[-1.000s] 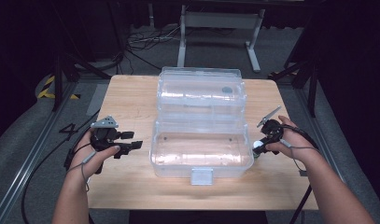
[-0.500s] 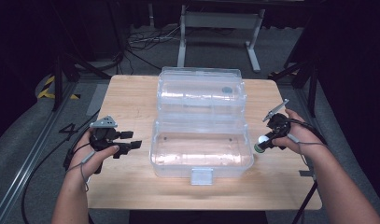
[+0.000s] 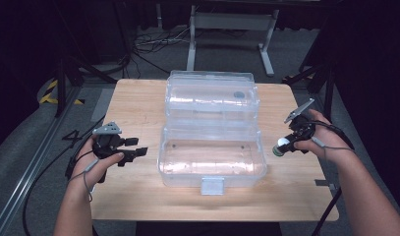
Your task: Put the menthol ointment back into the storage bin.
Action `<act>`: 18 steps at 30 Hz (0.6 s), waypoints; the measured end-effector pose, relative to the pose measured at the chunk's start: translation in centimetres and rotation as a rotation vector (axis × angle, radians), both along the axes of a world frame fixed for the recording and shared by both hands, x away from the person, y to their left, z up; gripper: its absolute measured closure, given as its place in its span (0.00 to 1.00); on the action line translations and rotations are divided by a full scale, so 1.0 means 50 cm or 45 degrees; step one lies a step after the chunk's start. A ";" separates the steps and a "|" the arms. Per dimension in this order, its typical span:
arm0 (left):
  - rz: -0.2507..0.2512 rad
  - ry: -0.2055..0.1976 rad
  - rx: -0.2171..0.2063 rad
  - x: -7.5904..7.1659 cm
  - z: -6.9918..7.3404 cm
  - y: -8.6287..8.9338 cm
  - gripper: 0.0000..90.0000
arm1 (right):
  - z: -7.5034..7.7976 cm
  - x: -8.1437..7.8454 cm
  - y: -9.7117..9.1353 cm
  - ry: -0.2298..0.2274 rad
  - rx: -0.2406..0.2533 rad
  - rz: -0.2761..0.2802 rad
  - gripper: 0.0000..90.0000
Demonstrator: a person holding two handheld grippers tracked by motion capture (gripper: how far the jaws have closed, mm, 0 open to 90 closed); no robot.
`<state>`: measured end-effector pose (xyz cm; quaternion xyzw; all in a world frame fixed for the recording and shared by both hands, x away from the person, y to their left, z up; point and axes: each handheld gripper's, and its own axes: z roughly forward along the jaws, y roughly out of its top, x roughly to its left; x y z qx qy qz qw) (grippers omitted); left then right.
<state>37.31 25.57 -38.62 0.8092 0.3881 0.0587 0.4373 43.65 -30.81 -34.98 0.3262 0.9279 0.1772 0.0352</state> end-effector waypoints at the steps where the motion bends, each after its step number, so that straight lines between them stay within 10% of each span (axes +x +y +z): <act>1: 0.003 0.003 -0.001 0.000 0.000 0.000 0.46 | 0.003 0.000 -0.001 -0.005 0.007 -0.003 0.56; 18: 0.005 -0.003 -0.018 0.000 0.000 0.003 0.46 | 0.042 -0.007 0.004 -0.034 0.015 0.030 0.56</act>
